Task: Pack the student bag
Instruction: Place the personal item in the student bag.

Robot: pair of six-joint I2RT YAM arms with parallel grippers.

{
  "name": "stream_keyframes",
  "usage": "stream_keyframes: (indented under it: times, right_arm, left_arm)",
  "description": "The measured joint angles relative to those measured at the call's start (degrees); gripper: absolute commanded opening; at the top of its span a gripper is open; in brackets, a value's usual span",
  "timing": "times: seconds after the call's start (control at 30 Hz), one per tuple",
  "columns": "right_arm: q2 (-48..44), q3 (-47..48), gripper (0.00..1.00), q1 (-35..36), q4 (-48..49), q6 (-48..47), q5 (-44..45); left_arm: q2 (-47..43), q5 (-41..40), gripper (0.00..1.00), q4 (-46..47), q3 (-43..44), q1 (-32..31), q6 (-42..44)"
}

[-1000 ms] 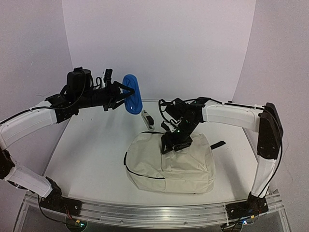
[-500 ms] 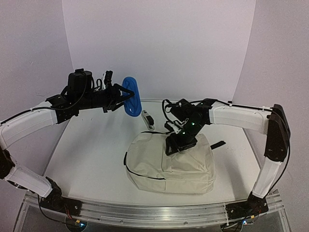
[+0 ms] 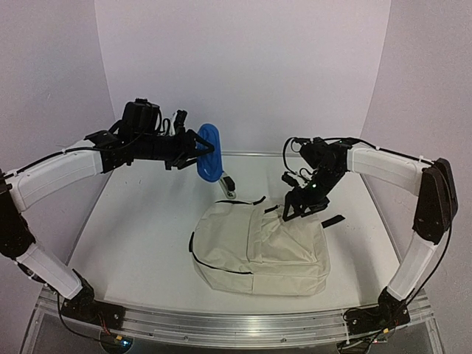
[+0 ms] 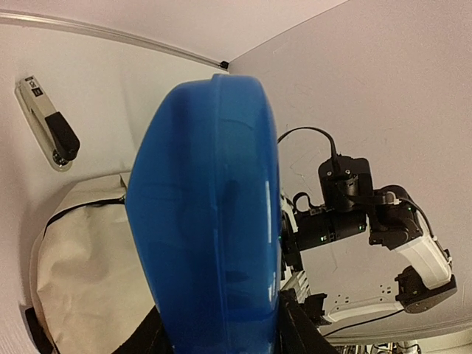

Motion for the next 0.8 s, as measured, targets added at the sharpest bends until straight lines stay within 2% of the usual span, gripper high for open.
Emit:
stream_keyframes:
  times: [0.13,0.23,0.43,0.63,0.8]
  right_arm:
    - [1.5,4.9,0.68,0.0,-4.3,-5.6,-2.0]
    - [1.0,4.5,0.64,0.0,-4.8,-7.1,-2.5]
    - [-4.0,-3.5,0.58,1.5,-1.7,-4.2,-0.3]
    - [-4.2,-3.5,0.54,5.6,2.2,-0.2,3.0]
    - [-2.8,-3.5,0.54,11.4,5.0,2.1,5.6]
  left_arm:
    - [2.2,0.8,0.24,1.8,1.7,0.0,-0.7]
    - [2.7,-0.3,0.24,3.0,-0.4,0.1,-1.7]
    - [4.0,-5.4,0.24,0.9,-1.3,0.1,-3.2]
    - [6.1,-7.4,0.24,-0.9,2.2,0.3,-3.2]
    - [5.8,-7.3,0.24,-0.4,1.6,0.4,-3.8]
